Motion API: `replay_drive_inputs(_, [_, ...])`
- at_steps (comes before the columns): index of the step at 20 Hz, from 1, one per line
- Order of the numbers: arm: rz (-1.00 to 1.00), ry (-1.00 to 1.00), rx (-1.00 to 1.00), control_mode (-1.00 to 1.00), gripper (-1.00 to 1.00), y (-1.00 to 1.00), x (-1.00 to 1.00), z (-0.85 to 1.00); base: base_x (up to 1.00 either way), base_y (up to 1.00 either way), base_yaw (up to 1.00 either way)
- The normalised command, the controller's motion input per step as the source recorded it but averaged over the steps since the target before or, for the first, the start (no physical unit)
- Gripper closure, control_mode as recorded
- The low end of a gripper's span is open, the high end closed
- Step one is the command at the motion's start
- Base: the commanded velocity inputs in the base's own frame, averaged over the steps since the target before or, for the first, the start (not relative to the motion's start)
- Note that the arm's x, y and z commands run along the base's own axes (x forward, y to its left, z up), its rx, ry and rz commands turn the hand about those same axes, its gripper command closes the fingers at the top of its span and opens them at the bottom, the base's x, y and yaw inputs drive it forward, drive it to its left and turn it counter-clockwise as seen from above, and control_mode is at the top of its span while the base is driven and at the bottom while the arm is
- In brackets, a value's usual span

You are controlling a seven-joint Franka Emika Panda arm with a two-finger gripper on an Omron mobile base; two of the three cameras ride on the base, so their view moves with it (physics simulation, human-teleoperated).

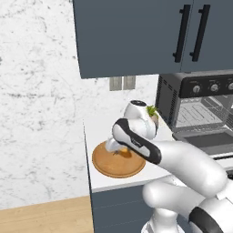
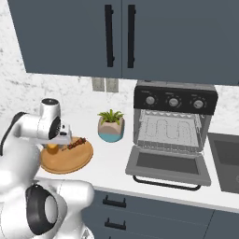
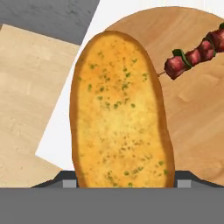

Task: Pick up the kebab skewer and baguette bread, and place them inside the toaster oven. Close the toaster oven door and start by setting the timer.

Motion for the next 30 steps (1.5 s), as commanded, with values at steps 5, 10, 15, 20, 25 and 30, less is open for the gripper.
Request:
replay_drive_inputs(5, [0.01,-0.01,0.03,-1.00,1.00,-1.00,-0.73,0.94,0.00,0.00,0.00])
replay_drive_inputs(10, [0.00,0.00,0.00,-1.00,1.00,-1.00,-0.20,0.69,0.00,0.00,0.00])
replay_drive_inputs(15, [-0.03,0.00,0.00,-1.00,1.00,-1.00,0.00,0.49,0.00,0.00,0.00])
replay_drive_inputs(20, [-0.08,0.03,0.00,-1.00,1.00,-1.00,0.20,0.32,0.00,0.00,0.00])
replay_drive_inputs(25, [-0.06,0.01,-0.07,-1.00,1.00,-0.90,0.01,0.01,0.00,0.00,0.00])
replay_drive_inputs(30, [-0.08,0.01,-0.04,-1.00,1.00,-0.81,0.22,0.04,0.00,0.00,0.00])
